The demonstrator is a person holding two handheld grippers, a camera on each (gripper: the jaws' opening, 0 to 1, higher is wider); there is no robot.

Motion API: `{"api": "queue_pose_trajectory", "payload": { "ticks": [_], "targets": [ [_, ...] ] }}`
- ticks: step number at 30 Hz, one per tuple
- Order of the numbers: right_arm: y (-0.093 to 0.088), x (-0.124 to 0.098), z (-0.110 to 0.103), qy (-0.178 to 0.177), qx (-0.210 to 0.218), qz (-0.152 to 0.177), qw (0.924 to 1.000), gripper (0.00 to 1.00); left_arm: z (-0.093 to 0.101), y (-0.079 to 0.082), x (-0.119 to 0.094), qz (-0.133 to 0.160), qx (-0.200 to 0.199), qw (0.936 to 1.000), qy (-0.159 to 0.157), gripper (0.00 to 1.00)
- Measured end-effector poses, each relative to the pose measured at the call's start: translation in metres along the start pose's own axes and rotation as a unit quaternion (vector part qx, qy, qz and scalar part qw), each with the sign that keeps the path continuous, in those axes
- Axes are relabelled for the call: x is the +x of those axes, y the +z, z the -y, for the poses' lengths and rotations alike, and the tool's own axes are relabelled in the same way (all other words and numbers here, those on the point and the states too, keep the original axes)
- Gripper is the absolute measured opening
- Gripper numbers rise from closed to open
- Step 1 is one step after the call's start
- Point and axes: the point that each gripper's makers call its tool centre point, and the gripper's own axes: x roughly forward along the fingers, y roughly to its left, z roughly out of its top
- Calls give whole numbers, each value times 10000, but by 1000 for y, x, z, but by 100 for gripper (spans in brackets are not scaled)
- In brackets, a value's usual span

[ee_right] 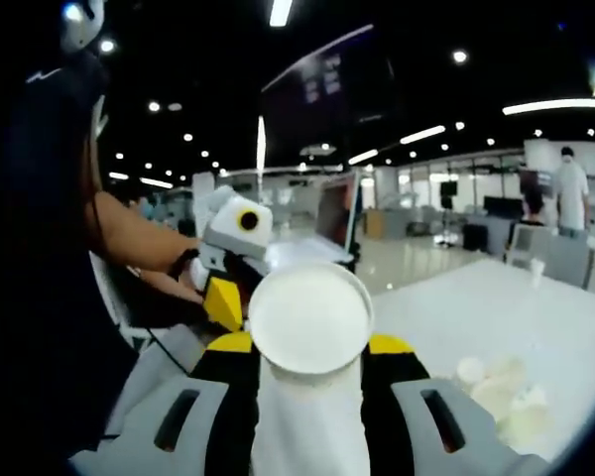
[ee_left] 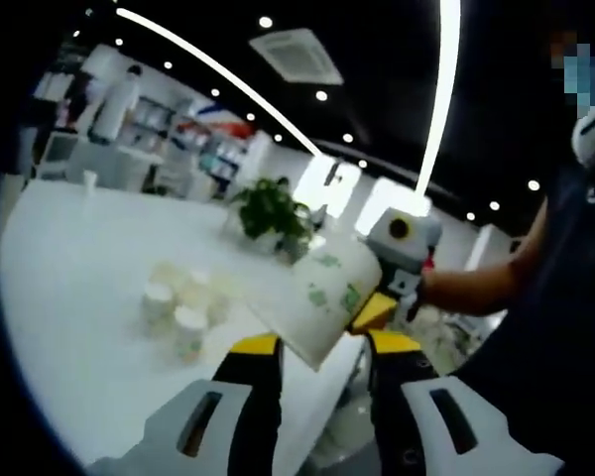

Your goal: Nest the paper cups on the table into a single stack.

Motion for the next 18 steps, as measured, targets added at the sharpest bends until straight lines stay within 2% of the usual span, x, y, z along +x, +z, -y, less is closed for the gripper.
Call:
{"api": "queue_pose_trajectory", "payload": {
  "ticks": [4,10,18],
  "targets": [
    [3,0,0,-6,-22,37,10000,37,1,2,0,23,-53,10000,-50,24],
    [6,-1,-2,23,-37,65,10000,36,5,12,-5,235,-268,9991,-217,12],
    [6,-2,-3,89,97,36,9999,37,14,14,-6,116,-188,9988,-434,6]
  ]
}}
